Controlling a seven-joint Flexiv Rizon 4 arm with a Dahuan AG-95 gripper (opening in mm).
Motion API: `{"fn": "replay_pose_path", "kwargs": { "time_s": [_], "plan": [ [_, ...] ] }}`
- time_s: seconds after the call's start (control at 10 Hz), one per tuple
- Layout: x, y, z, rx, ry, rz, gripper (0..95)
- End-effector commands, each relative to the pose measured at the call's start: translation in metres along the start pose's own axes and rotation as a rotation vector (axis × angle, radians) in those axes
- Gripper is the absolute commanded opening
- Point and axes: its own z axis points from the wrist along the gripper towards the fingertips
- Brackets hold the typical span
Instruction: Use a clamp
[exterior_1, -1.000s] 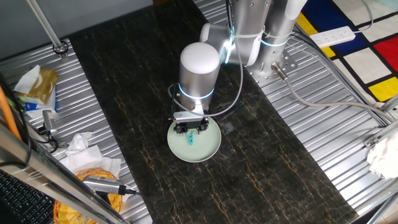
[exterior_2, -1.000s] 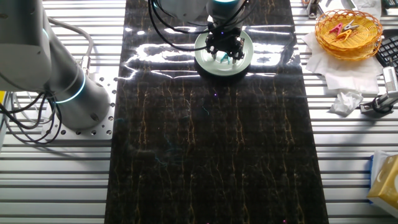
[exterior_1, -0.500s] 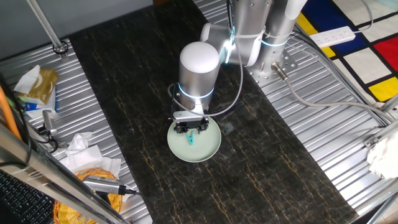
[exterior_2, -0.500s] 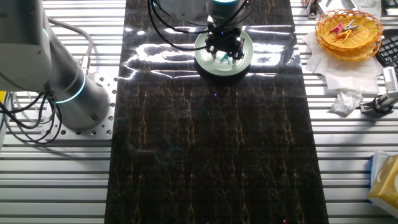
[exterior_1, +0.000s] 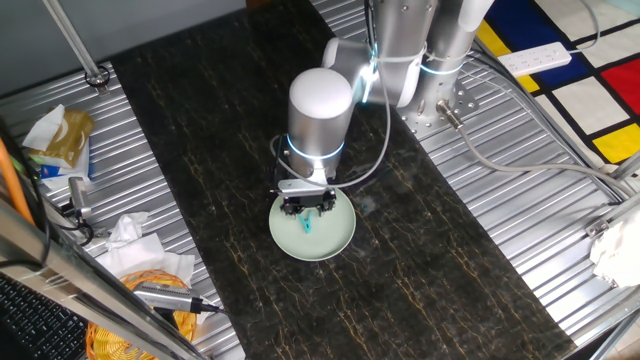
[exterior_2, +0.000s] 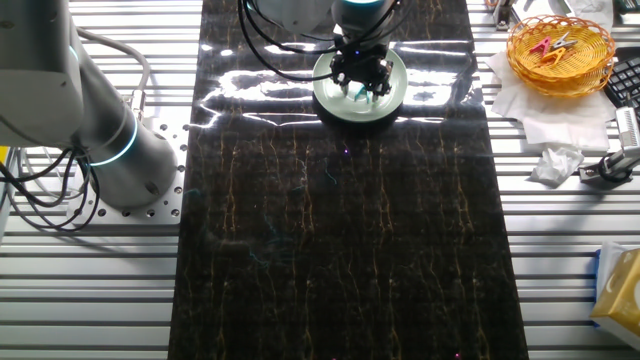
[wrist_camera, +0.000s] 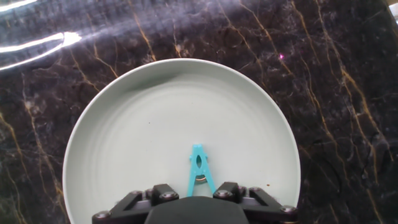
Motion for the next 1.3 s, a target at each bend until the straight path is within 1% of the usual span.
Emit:
{"fn": "replay_pose_path", "kwargs": {
  "time_s": [0.1,0.7,0.8,1.1,1.2,1.3],
  "plan": [
    [0.0003,-0.0002,-0.0001,0.002,0.001,-0.002,38.0],
    [0.0003,-0.0002,-0.0001,0.006,0.000,-0.002,38.0],
    [0.0003,-0.0002,-0.0001,0.010,-0.001,-0.002,19.0],
    [0.0003,-0.0002,-0.0001,0.014,-0.001,-0.002,19.0],
    [0.0003,-0.0002,-0.0001,0.015,-0.002,-0.002,0.0],
    [0.0003,-0.0002,-0.0001,0.015,-0.002,-0.002,0.0]
  ]
}}
